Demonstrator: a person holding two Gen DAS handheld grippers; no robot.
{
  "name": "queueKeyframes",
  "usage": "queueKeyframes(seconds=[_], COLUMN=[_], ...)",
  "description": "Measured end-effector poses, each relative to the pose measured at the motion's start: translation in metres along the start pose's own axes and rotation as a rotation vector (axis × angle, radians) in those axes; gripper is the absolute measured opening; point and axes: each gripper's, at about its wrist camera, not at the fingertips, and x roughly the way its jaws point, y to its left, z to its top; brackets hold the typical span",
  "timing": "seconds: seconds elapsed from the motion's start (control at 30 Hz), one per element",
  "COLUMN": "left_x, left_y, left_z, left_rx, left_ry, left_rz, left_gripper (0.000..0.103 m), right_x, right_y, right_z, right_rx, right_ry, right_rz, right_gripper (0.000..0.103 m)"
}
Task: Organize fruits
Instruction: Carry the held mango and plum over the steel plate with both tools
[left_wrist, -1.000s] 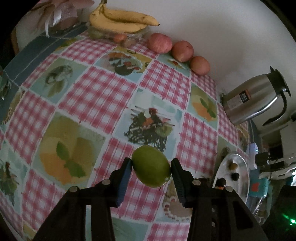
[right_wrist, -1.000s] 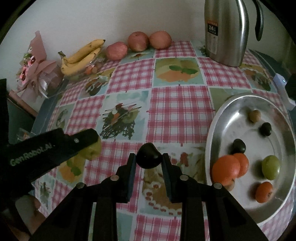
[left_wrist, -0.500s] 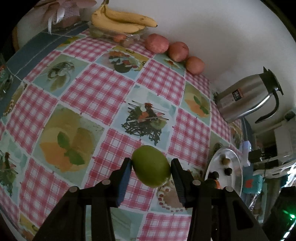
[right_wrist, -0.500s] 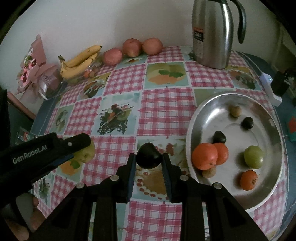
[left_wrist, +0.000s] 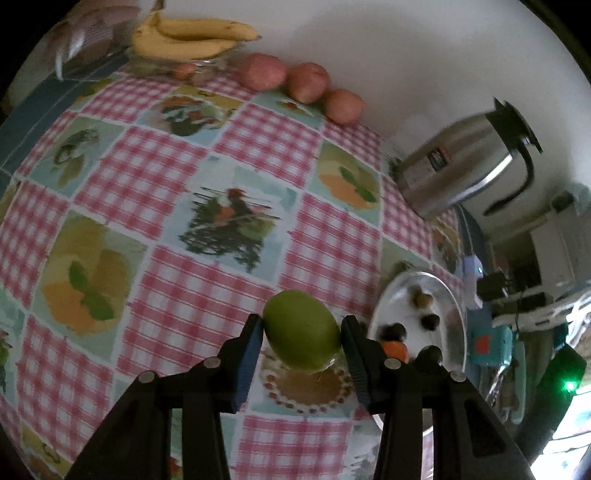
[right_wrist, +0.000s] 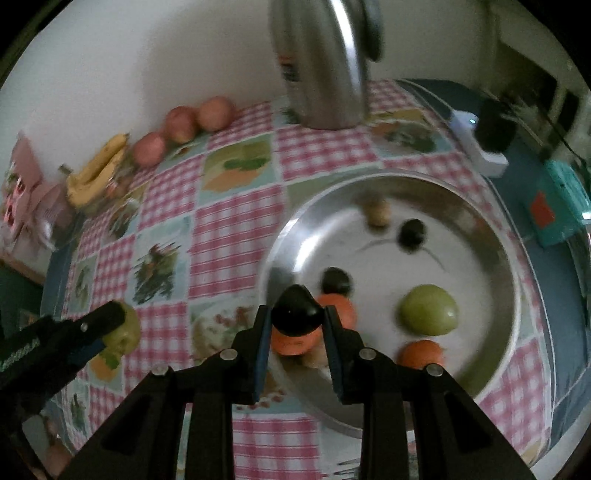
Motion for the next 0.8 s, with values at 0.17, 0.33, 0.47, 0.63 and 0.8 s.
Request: queueKeyframes(seconds=[0.17,0.33,0.47,0.63,0.8], left_x=[0.004,0.01,0.018,0.028,0.037], left_y=[-0.032,-0.067,-0.089,-0.107,-0.115], left_z=[-0.013,-0.031,-0.045,-0.058,-0.068], left_rx=[0.083,0.176,0.235,0.287,0.323], left_ry=[0.022,0.048,0.075,0.106,0.136], left_rz=[-0.018,-0.034,-0.04,-0.039,-0.026], left_gripper=[0.047,0.047,0.047,0.047,0.047], right_x=[-0.002,-0.008,-0.017,-0.023,-0.024], right_y=[-0.029,-0.055,-0.075,-0.098,-0.112], right_z=[0.002,0.004,0.005,0.004,0.002], right_rx=[0.074,0.141,0.185,0.24,0.279], right_ry=[0.001,-0.011,-0.033,-0.048,-0.046], right_rz=[-0.015,-0.03,-0.055,-0.1,-0.131], right_gripper=[0.029,0.029,0.029,0.029,0.029])
